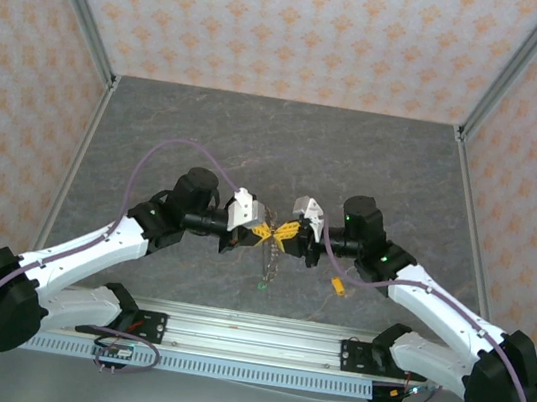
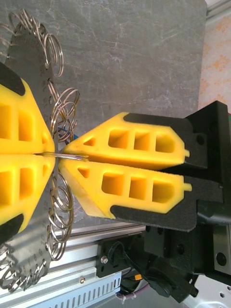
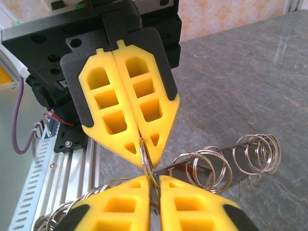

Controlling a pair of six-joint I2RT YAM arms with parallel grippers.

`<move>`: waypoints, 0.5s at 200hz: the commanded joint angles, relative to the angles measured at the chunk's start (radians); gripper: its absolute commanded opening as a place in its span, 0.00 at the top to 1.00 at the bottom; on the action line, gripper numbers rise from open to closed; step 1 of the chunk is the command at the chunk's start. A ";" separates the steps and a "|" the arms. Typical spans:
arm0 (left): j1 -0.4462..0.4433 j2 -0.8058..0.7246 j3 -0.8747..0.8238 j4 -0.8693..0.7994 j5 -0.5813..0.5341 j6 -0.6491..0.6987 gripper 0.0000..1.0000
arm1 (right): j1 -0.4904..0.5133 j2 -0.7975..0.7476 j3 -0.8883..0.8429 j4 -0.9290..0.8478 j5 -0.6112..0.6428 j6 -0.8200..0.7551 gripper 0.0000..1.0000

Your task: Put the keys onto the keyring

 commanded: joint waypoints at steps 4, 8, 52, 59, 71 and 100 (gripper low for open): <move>0.006 -0.017 0.005 0.073 0.046 -0.016 1.00 | -0.005 -0.015 -0.001 0.083 -0.042 0.028 0.96; 0.006 -0.017 0.007 0.067 0.043 -0.013 1.00 | -0.004 -0.015 0.000 0.083 -0.043 0.031 0.97; 0.003 -0.001 0.055 -0.071 -0.008 0.058 0.88 | -0.004 -0.024 0.040 0.045 -0.007 0.038 1.00; 0.002 -0.002 0.061 -0.088 -0.016 0.067 0.87 | -0.004 -0.024 0.044 0.037 0.003 0.036 1.00; 0.001 -0.001 0.068 -0.116 -0.027 0.081 0.87 | -0.002 -0.024 0.052 0.023 0.018 0.032 1.00; -0.005 0.009 0.103 -0.209 -0.064 0.127 0.86 | 0.021 -0.020 0.083 -0.057 0.073 -0.011 1.00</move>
